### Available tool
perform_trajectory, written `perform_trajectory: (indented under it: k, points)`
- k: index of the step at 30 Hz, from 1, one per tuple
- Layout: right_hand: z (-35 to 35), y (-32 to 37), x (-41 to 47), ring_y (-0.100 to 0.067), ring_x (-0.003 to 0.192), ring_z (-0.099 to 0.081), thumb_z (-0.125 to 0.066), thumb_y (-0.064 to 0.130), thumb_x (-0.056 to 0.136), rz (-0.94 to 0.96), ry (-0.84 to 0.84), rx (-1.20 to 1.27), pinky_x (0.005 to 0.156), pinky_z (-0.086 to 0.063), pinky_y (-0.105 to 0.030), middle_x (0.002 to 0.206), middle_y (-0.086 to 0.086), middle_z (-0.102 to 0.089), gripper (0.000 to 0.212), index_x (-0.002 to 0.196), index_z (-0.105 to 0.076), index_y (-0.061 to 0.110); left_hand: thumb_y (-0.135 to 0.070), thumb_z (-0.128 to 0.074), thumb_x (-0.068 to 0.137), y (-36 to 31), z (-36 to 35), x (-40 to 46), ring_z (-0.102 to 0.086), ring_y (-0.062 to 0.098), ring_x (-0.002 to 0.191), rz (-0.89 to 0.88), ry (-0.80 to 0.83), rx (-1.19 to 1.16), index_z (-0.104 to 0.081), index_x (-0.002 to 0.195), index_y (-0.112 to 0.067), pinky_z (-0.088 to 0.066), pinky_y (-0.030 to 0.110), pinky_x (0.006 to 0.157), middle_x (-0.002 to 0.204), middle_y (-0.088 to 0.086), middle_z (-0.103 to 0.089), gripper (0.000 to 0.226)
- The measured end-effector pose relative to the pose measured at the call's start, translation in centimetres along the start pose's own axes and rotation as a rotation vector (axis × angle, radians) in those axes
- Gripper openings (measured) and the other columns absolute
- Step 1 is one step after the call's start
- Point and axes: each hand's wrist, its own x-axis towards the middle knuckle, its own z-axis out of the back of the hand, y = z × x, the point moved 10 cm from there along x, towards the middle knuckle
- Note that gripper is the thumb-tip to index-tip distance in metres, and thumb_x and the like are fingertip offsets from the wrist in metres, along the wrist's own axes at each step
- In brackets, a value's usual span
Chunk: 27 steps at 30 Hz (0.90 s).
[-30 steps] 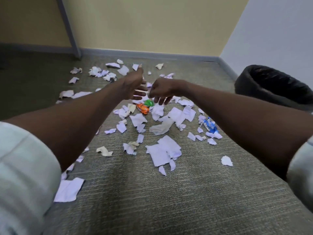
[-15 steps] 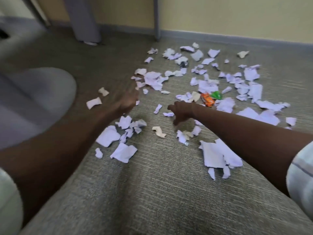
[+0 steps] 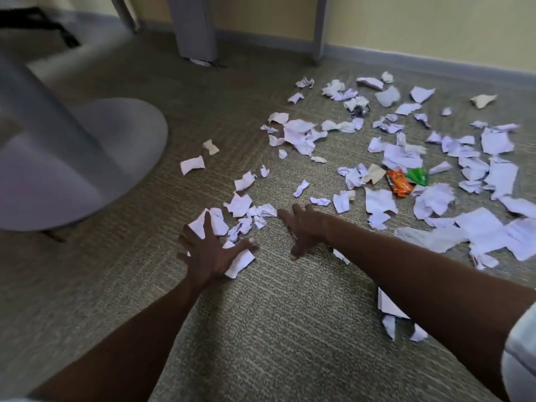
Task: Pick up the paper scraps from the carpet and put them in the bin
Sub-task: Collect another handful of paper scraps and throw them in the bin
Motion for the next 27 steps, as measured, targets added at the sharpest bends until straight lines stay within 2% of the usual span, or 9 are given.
perform_trajectory:
  k: [2, 7, 10, 12, 15, 17, 19, 22, 27]
  points:
    - [0.1, -0.2, -0.1, -0.049, 0.138, -0.025, -0.081, 0.052, 0.068, 0.011, -0.032, 0.018, 0.107, -0.033, -0.053, 0.153, -0.025, -0.021, 0.124, 0.154, 0.000, 0.017, -0.096, -0.059, 0.042, -1.9, 0.0, -1.3, 0.011, 0.040, 0.149, -0.080, -0.054, 0.049, 0.008, 0.151, -0.043, -0.001, 0.065, 0.116, 0.162, 0.021, 0.009, 0.138]
    - [-0.2, -1.0, -0.2, -0.046, 0.138, -0.027, -0.083, 0.048, 0.067, 0.034, -0.089, 0.079, 0.111, -0.033, -0.052, 0.155, -0.022, -0.022, 0.127, 0.155, 0.004, 0.017, -0.103, -0.049, 0.038, -4.8, 0.6, -0.2, 0.007, 0.044, 0.148, -0.229, -0.218, 0.201, -0.006, 0.151, -0.043, -0.005, 0.077, 0.108, 0.163, 0.016, 0.004, 0.135]
    - [0.0, -1.5, -0.1, -0.044, 0.133, -0.036, -0.084, 0.047, 0.066, 0.045, -0.154, 0.083, 0.107, -0.037, -0.048, 0.151, -0.021, -0.030, 0.126, 0.155, 0.001, 0.015, -0.100, -0.051, 0.043, -6.3, 0.2, 1.5, 0.009, 0.046, 0.148, -0.317, -0.182, 0.314, -0.001, 0.151, -0.050, -0.003, 0.078, 0.104, 0.164, 0.015, 0.008, 0.130]
    - [0.0, -1.5, -0.2, -0.043, 0.131, -0.038, -0.085, 0.047, 0.064, 0.046, -0.176, 0.082, 0.104, -0.039, -0.048, 0.149, -0.020, -0.033, 0.127, 0.154, -0.001, 0.015, -0.102, -0.045, 0.045, -6.7, -0.9, 2.9, 0.011, 0.043, 0.148, -0.355, -0.079, 0.349, -0.002, 0.150, -0.054, -0.005, 0.076, 0.108, 0.164, 0.010, 0.009, 0.123]
    - [0.0, -1.5, -0.1, -0.044, 0.134, -0.035, -0.087, 0.045, 0.062, 0.040, -0.183, 0.064, 0.104, -0.041, -0.052, 0.151, -0.019, -0.028, 0.130, 0.154, 0.000, 0.019, -0.101, -0.036, 0.056, -6.6, -2.1, 4.1, -0.008, 0.036, 0.147, -0.362, 0.011, 0.355, -0.024, 0.144, -0.054, -0.018, 0.072, 0.109, 0.160, 0.005, -0.013, 0.100]
    - [0.1, -1.2, 0.2, -0.048, 0.137, -0.029, -0.087, 0.045, 0.061, 0.035, -0.165, 0.032, 0.106, -0.039, -0.055, 0.158, -0.019, -0.015, 0.133, 0.154, 0.005, 0.022, -0.091, -0.037, 0.071, -7.1, -1.3, 3.3, -0.031, 0.032, 0.136, -0.436, -0.143, 0.433, -0.045, 0.134, -0.045, -0.034, 0.066, 0.101, 0.146, 0.005, -0.036, 0.078]
    - [0.5, -0.9, 0.4, -0.052, 0.137, -0.029, -0.086, 0.048, 0.060, 0.031, -0.168, -0.055, 0.107, -0.038, -0.056, 0.160, -0.020, -0.002, 0.136, 0.154, 0.010, 0.024, -0.079, -0.041, 0.082, -7.9, -0.4, 1.8, -0.047, 0.031, 0.117, -0.520, -0.308, 0.505, -0.055, 0.121, -0.034, -0.044, 0.057, 0.086, 0.128, 0.004, -0.050, 0.061]
    - [0.9, -0.6, 0.8, -0.052, 0.139, -0.024, -0.089, 0.044, 0.057, 0.035, -0.156, -0.062, 0.105, -0.039, -0.058, 0.161, -0.016, 0.009, 0.140, 0.154, 0.012, 0.029, -0.063, -0.052, 0.090, -8.3, -0.3, 0.4, -0.054, 0.033, 0.100, -0.552, -0.387, 0.531, -0.056, 0.106, -0.024, -0.046, 0.051, 0.073, 0.113, 0.007, -0.054, 0.043]
    - [1.1, 0.0, 1.2, -0.052, 0.143, -0.012, -0.094, 0.027, 0.053, 0.070, -0.093, 0.028, 0.104, -0.037, -0.064, 0.161, -0.009, 0.017, 0.144, 0.153, 0.009, 0.036, -0.059, -0.054, 0.092, -8.1, -1.7, -1.4, -0.058, 0.034, 0.081, -0.627, -0.297, 0.473, -0.060, 0.097, -0.020, -0.050, 0.042, 0.060, 0.090, 0.009, -0.053, 0.039]
